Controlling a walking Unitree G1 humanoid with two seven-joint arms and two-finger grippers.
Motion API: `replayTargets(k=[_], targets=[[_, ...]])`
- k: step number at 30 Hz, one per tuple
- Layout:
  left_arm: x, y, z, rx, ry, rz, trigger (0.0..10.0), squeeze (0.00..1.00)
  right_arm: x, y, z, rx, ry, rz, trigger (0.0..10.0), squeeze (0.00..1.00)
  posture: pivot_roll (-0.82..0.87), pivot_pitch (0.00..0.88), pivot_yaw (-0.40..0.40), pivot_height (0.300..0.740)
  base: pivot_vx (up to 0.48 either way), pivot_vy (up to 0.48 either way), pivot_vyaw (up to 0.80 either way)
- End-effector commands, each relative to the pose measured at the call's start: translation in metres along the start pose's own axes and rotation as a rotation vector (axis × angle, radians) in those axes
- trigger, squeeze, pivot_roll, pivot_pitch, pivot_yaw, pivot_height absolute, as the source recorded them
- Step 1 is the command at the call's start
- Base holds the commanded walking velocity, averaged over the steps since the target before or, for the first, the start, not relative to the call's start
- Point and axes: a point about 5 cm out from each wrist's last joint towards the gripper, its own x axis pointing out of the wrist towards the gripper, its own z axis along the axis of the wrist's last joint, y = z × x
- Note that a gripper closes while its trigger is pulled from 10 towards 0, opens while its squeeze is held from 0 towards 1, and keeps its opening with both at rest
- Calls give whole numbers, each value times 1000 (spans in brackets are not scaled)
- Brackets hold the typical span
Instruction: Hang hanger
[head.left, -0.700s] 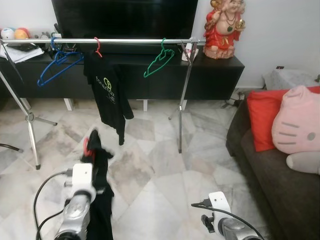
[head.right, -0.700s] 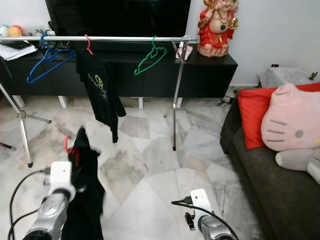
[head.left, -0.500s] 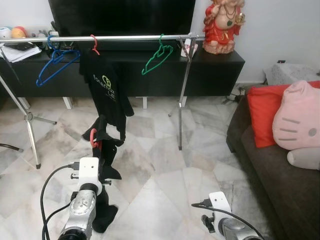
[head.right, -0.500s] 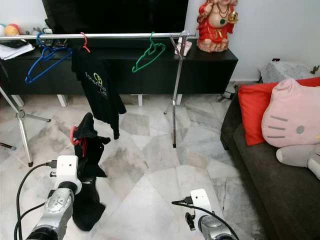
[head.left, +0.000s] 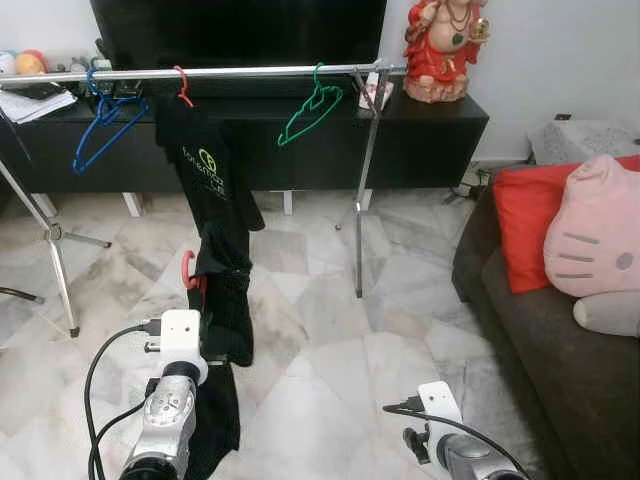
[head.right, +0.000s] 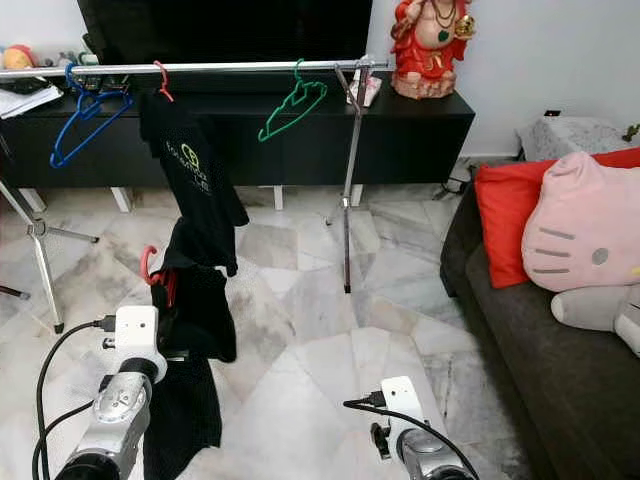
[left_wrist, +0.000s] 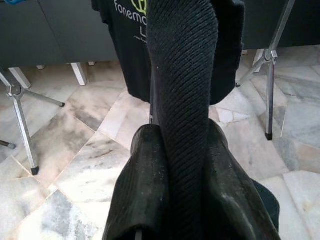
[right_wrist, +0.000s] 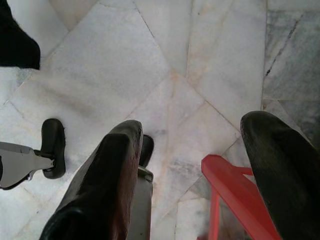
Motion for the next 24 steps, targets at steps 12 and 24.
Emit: replayTargets(k=[12,24], targets=[[4,3,6,-21,-10,2,10000,0,0,-3,2,-2,-4,-5,10000,0,-39,0,-63,740,0,0,0],[6,6,7,-31,3,-3,10000,0,0,-3,2,-2,-5,-7,10000,0,-48,0,-56,740,0,187,0]])
